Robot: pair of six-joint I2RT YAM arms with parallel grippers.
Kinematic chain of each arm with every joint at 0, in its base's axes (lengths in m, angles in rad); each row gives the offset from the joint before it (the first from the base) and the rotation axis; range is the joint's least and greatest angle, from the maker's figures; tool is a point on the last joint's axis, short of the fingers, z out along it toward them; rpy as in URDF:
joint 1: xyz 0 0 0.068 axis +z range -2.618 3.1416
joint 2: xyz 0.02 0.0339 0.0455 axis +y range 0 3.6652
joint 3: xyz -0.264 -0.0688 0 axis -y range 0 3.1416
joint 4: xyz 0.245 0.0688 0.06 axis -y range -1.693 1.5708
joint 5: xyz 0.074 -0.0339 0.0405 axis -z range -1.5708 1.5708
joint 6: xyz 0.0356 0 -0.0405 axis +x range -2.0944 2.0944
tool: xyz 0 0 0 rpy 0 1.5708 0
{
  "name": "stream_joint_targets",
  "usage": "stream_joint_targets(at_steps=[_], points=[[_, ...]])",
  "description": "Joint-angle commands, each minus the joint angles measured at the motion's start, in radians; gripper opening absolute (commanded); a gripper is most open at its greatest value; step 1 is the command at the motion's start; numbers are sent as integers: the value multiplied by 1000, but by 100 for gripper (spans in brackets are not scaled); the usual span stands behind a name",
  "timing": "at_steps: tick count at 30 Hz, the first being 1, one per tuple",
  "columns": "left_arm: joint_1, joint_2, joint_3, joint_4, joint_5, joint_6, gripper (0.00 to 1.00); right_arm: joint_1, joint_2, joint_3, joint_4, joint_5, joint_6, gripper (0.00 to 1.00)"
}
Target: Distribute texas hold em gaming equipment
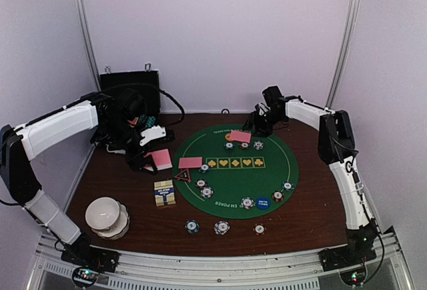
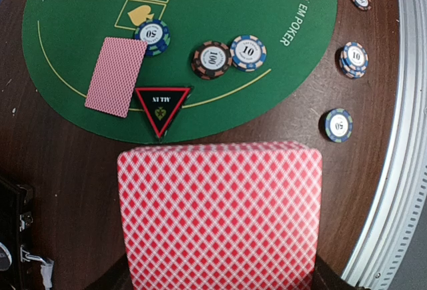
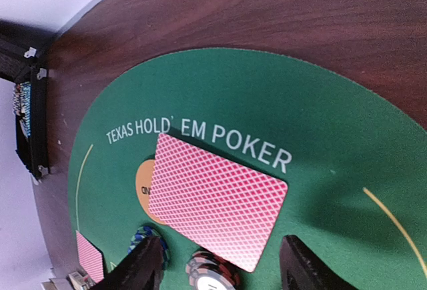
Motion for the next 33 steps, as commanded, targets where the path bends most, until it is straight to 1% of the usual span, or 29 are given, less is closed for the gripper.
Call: stream_joint_targets(at_steps=[1,3,4,5,9,11,14,17,18,21,23,24,26,27,28,31,33], points=[[6,-21,32,11,20,10,0,-5,-117,14,-69,111,-69,72],[6,-21,33,11,20,11,0,-3,-148,8,-77,122,-80,92],[6,-23,32,11,19,11,0,-1,-165,1,-76,126,-85,98],[6,-22,32,11,18,11,0,3,-187,-12,-73,128,-90,99],[6,-26,33,11,16,10,0,31,-284,-85,-42,90,-94,100],[6,-26,33,11,14,11,0,55,-342,-150,-19,63,-87,99],[6,-25,33,11,13,9,0,102,-443,-273,23,44,-72,100],[6,-26,35,11,11,7,0,152,-547,-437,103,26,-26,99],[6,-27,35,11,13,7,0,170,-584,-505,150,14,3,99],[6,-28,35,11,17,8,0,235,-667,-716,380,-54,140,99],[6,-29,35,11,18,7,0,282,-687,-786,470,-61,227,100],[6,-31,35,11,19,6,0,306,-682,-789,472,-63,255,100],[6,-31,35,11,22,5,0,355,-656,-750,410,-86,268,100],[6,-31,34,12,22,5,0,378,-651,-747,417,-86,277,100],[6,-30,35,11,24,4,0,399,-653,-764,458,-94,300,100],[6,-29,35,12,25,3,0,436,-647,-845,705,-144,436,100],[6,-29,34,10,25,3,0,459,-623,-832,734,-156,465,99]])
